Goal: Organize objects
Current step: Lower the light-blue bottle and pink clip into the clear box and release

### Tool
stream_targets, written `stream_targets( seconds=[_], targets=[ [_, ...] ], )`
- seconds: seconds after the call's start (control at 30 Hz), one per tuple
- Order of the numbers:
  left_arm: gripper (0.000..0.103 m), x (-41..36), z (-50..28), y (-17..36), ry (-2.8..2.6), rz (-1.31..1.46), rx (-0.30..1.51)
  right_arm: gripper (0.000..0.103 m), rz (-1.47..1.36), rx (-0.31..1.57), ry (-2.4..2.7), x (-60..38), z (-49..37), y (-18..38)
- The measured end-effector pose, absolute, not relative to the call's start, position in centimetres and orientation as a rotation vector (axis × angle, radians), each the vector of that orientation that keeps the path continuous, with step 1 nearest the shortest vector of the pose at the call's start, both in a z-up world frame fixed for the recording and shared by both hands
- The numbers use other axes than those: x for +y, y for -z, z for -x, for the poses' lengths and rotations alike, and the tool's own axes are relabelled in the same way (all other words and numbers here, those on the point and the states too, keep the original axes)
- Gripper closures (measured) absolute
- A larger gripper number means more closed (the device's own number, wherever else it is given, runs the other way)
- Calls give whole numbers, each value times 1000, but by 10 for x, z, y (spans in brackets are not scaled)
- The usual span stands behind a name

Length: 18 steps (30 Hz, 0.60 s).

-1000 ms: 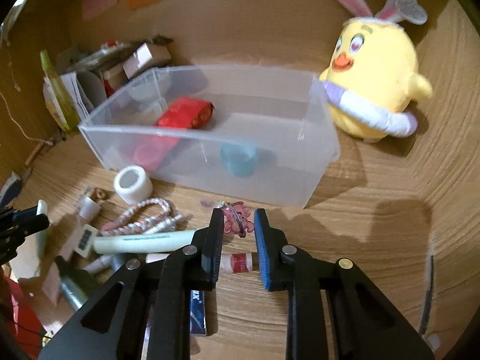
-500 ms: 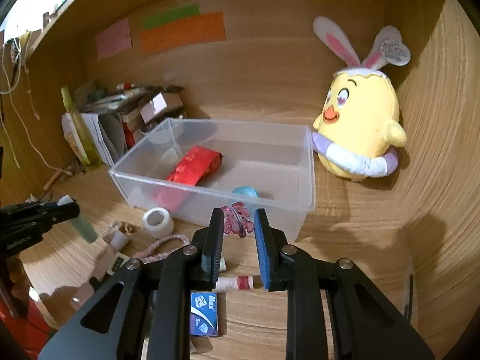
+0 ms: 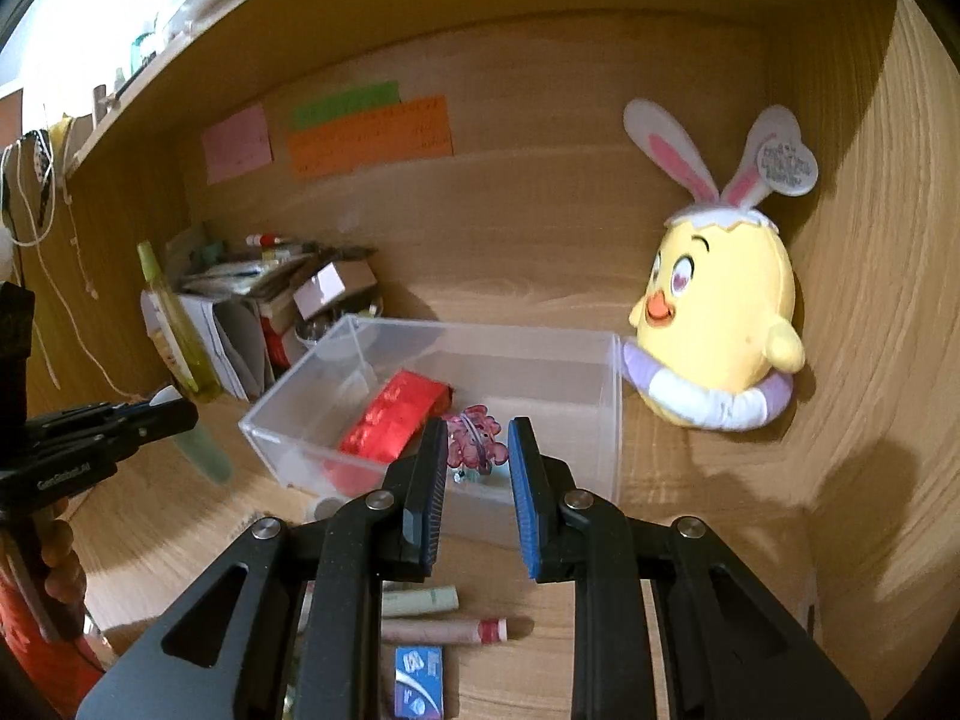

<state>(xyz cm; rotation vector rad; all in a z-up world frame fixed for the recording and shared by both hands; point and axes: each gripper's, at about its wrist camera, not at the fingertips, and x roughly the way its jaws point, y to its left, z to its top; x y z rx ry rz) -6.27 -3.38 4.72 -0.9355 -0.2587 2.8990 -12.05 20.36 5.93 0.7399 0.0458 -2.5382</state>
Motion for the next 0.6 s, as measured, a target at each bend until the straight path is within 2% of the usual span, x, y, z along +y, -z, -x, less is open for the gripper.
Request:
stream_targets(
  seconds=[0.37, 0.6],
  targets=[
    [88, -32, 97, -66, -2903, 872, -281, 84, -711, 34, 2580, 207, 142, -66],
    [88, -32, 129, -50, -2871, 958, -302, 84, -800, 36, 2545, 200, 162, -45]
  ],
)
